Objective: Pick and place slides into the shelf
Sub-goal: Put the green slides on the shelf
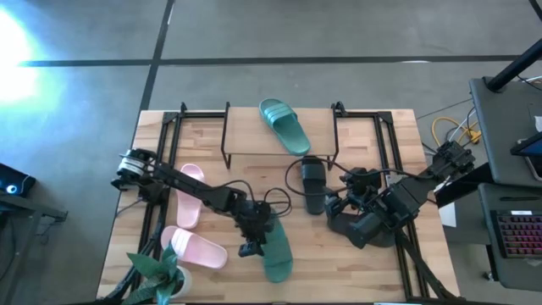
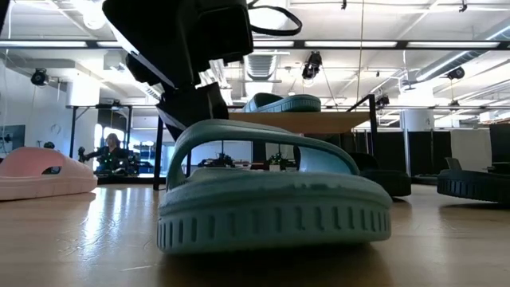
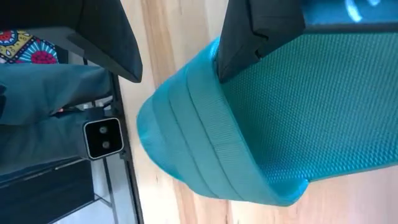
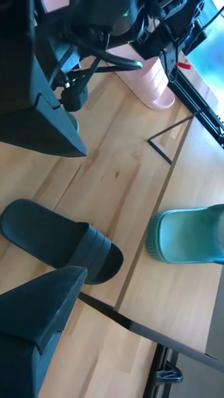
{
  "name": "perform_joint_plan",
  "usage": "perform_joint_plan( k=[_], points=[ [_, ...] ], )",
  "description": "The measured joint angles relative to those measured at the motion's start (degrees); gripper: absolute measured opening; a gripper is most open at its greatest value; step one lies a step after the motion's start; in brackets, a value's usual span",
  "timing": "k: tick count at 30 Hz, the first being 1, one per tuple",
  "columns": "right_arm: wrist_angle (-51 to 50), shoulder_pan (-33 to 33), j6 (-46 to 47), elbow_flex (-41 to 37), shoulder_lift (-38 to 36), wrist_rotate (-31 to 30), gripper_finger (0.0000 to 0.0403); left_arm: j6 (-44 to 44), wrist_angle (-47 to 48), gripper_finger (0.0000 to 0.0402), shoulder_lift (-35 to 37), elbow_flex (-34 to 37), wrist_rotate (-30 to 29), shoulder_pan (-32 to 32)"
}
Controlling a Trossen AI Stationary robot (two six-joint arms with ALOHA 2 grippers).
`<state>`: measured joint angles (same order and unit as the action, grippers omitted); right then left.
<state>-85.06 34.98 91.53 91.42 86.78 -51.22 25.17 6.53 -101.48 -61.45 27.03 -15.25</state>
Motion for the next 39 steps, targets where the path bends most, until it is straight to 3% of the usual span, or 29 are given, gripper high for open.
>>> perform_joint_plan(
  k=[11,14,19,21,26,30,33,39],
  points=[
    [0.0,0.0,0.5,-0.1,0.0,-0.3,0.0288,2.0,-3.3,0.0184,-3.6,0.0,0.0,-0.5],
    [0.0,0.0,0.5,-0.1,0.0,-0.3,0.0284,2.0,-4.7,0.0142,-3.8,0.0,0.0,-0.8],
    [0.0,0.0,1.1,-0.2,0.0,-0.3,0.0281,3.7,-5.2,0.002,-3.8,0.0,4.3,-1.2],
    [0.0,0.0,1.8,-0.3,0.0,-0.3,0.0281,6.1,-5.7,0.0012,-3.5,0.1,2.8,-1.4],
    [0.1,0.0,6.2,-0.3,0.0,0.3,0.0276,13.3,-7.0,0.0004,1.7,0.1,-11.4,-1.8],
    [1.6,0.5,7.2,-0.3,0.0,10.5,0.027,18.0,-7.3,0.0002,8.9,0.7,-22.9,-2.0],
    [9.9,2.0,3.3,-0.6,0.0,14.9,0.0265,20.9,-7.6,0.0002,14.4,2.0,-30.5,-2.5],
    [25.5,2.0,-3.8,-1.4,0.0,13.7,0.0261,19.4,-7.8,0.0001,23.2,4.6,-42.9,-4.7]
  ],
)
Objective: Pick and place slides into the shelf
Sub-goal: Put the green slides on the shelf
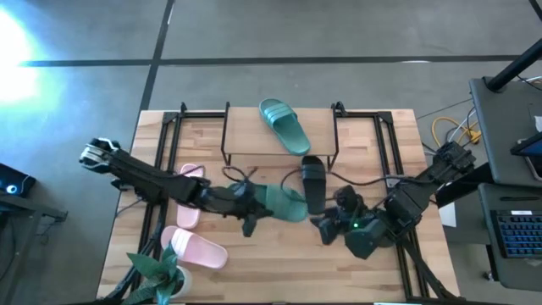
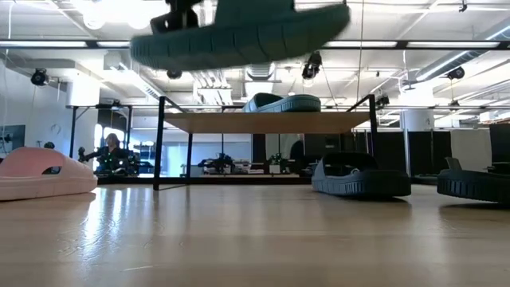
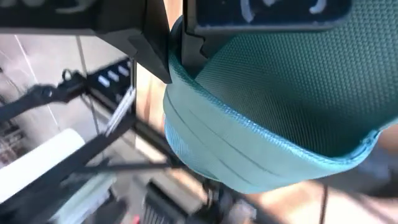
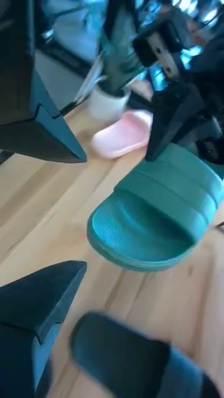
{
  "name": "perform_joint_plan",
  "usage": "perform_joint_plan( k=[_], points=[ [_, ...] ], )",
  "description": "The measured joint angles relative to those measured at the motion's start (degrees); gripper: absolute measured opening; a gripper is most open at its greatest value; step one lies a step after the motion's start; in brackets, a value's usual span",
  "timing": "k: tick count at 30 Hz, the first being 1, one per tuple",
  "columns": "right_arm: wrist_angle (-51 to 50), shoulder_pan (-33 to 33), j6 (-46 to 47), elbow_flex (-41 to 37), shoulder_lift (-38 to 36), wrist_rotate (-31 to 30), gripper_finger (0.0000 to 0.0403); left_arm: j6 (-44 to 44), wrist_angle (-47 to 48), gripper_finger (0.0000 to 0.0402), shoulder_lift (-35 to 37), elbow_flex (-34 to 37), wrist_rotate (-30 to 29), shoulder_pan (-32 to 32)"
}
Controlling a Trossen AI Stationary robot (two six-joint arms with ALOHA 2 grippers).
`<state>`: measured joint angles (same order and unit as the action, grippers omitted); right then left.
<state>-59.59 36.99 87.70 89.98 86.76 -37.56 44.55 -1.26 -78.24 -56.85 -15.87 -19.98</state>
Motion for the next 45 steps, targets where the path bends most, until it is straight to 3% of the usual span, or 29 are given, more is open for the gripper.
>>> perform_joint_plan(
  k=[5,13,19,26,32,40,45],
  points=[
    [5.6,-3.1,-1.4,-0.9,0.0,-1.9,0.026,-4.3,-3.2,0.0001,2.8,0.1,-3.9,-2.1],
    [18.3,-8.8,-9.8,-2.6,0.3,3.4,0.026,-6.0,-4.7,0.0,1.1,0.1,-6.1,-2.2],
    [18.5,-10.3,-10.1,-2.6,2.8,6.6,0.026,-8.6,-8.9,0.0,0.7,-0.1,-6.0,-2.3],
    [20.6,-11.1,-10.6,-2.6,4.2,3.3,0.0252,-9.0,-8.9,0.0,0.1,0.1,-5.7,-2.3],
    [22.5,-13.1,-14.3,-2.6,4.1,5.6,0.0183,-9.0,-9.3,0.0001,-0.6,0.1,-5.6,-2.3],
    [23.0,-14.5,-18.1,-2.6,4.1,8.8,0.0025,-11.0,-8.7,0.0031,-0.8,0.2,-5.7,-2.2],
    [22.2,-14.7,-18.7,-2.6,3.5,7.8,0.0014,-10.5,-6.3,0.0035,0.5,0.3,-5.7,-2.7]
  ],
)
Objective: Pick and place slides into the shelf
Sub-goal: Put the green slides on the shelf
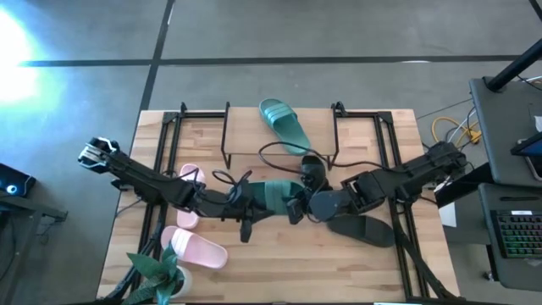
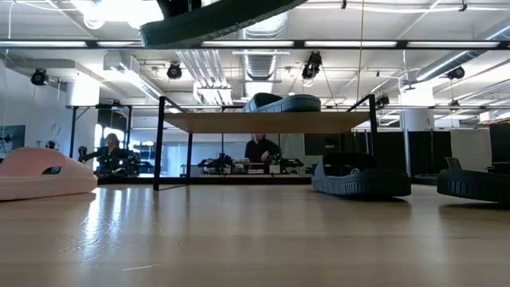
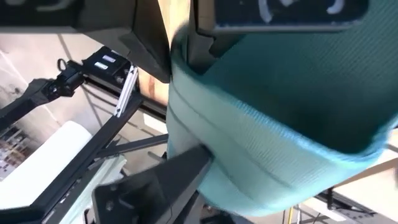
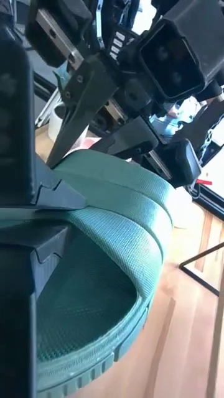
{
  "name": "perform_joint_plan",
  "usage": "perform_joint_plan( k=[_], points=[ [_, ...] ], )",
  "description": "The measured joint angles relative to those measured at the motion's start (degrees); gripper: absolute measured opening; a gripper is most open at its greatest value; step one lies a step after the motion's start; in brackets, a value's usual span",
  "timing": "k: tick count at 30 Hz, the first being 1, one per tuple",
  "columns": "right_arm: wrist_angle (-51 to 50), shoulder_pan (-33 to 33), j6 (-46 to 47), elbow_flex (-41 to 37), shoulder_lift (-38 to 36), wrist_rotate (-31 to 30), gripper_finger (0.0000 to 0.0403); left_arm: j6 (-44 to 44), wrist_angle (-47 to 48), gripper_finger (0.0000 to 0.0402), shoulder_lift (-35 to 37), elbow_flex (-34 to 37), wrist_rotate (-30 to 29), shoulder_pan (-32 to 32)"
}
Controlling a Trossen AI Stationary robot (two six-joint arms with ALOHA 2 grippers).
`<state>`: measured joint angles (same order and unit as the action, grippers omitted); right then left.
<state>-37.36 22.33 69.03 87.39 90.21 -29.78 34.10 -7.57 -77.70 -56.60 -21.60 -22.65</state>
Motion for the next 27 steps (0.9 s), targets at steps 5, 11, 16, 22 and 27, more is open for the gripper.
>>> perform_joint_plan(
  k=[5,11,16,22,27],
  points=[
    [-3.0,0.0,-1.0,0.0,-1.1,0.5,0.0013,0.0,6.6,0.0035,3.2,0.0,-0.2,-0.6],
    [-4.2,-1.4,-4.2,0.0,-2.6,12.2,0.0012,-10.6,11.0,0.0036,7.8,0.0,-4.5,-0.6],
    [-3.7,-3.9,-7.1,0.0,-3.2,24.1,0.0012,-27.5,14.5,0.0036,8.8,0.0,-8.7,-0.6],
    [-2.2,-8.8,-9.5,0.0,-3.2,31.7,0.0012,-35.4,14.6,0.0036,5.9,-0.4,-9.1,-1.4],
    [1.8,-12.7,-10.9,0.0,-3.2,39.5,0.0012,-45.8,14.6,0.0036,3.2,-1.4,-19.5,-3.6]
  ],
)
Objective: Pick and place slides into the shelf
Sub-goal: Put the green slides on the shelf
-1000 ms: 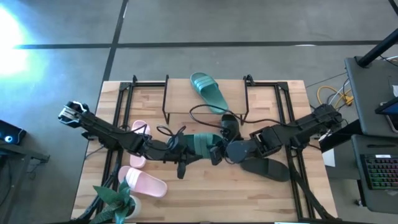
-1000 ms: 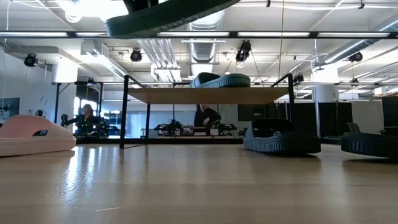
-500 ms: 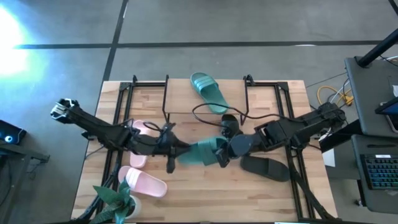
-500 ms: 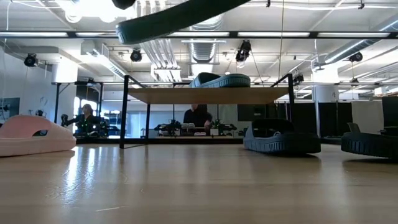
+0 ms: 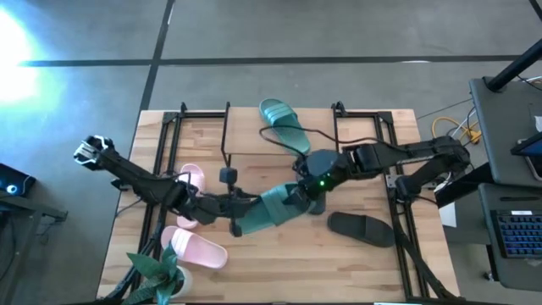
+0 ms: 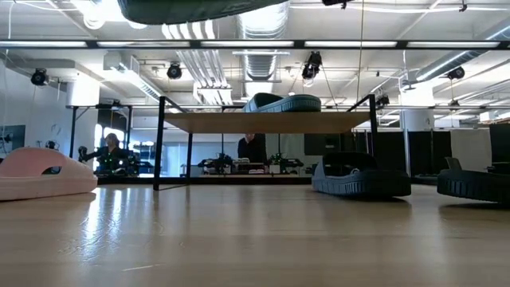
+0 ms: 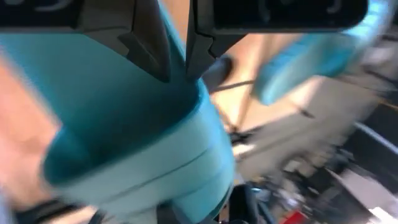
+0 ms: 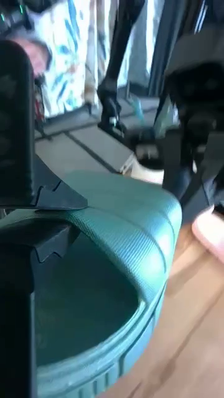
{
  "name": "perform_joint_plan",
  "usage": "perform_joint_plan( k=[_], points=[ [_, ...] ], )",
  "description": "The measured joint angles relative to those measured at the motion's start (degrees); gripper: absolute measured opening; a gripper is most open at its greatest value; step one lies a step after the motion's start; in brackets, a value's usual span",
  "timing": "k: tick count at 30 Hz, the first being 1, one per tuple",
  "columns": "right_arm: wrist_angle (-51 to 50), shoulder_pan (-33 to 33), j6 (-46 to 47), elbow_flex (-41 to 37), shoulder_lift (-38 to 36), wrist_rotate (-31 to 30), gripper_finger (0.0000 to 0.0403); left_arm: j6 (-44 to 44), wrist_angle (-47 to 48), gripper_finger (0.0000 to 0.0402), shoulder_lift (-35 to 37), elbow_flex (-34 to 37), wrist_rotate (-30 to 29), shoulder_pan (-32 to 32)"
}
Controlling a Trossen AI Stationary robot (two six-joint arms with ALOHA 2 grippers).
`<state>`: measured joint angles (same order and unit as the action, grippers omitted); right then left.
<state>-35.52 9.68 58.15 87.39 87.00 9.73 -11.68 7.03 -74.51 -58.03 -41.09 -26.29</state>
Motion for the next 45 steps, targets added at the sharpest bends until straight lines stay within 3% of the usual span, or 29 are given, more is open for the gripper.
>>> perform_joint_plan(
  k=[5,14,20,30,45],
  points=[
    [0.6,-2.0,-0.1,0.0,0.0,2.9,0.0012,-5.7,-0.1,0.0036,-1.4,-0.3,-15.7,-1.6],
    [1.0,-2.2,-0.1,0.0,0.1,6.8,0.0012,-8.8,0.0,0.004,-1.2,-0.3,-18.9,-1.5],
    [1.3,-2.3,0.1,0.0,0.2,7.3,0.0012,-7.7,-1.3,0.007,-1.2,-0.3,-13.0,-1.6],
    [1.3,-3.0,-0.2,0.0,0.4,7.1,0.0012,-0.6,-2.0,0.0117,-0.1,-1.7,-8.1,-1.8],
    [1.2,-3.1,-0.7,0.0,0.4,7.0,0.0013,4.0,-0.3,0.0121,-1.5,-1.6,-4.6,-2.0]
  ],
)
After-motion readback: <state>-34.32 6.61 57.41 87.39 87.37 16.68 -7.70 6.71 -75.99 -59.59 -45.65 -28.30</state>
